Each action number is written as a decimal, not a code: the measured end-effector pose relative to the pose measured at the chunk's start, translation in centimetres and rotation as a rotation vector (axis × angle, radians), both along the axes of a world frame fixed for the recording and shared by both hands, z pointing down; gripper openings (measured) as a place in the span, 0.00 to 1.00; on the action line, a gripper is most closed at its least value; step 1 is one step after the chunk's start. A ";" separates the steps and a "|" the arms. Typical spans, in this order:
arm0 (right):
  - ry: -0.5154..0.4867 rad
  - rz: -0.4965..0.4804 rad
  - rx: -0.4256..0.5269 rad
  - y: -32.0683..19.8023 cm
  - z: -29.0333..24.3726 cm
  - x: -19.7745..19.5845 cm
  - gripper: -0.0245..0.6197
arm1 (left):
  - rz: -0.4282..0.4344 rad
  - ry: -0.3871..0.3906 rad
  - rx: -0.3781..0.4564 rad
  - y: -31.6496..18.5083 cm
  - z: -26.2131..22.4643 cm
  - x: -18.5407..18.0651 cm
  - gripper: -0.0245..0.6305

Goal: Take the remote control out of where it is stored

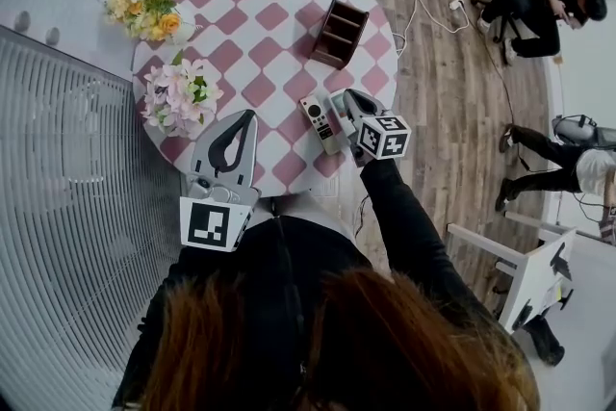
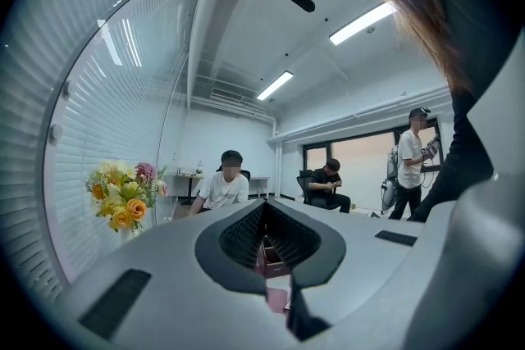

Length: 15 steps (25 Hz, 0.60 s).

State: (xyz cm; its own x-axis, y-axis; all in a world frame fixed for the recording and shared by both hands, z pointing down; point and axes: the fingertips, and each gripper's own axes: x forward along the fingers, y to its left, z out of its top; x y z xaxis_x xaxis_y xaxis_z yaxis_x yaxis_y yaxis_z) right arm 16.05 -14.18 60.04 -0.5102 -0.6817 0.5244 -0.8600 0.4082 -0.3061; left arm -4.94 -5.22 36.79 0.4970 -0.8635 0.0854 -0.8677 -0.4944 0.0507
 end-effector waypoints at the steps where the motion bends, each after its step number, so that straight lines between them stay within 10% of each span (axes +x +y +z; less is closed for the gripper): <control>1: -0.021 0.018 0.026 -0.1 -0.6 0.1 0.06 | 0.001 -0.001 0.000 0.0 0.0 0.0 0.05; 15: -0.003 -0.016 0.309 1.3 -11.9 -3.7 0.06 | 0.023 0.008 0.002 -0.4 0.3 0.6 0.05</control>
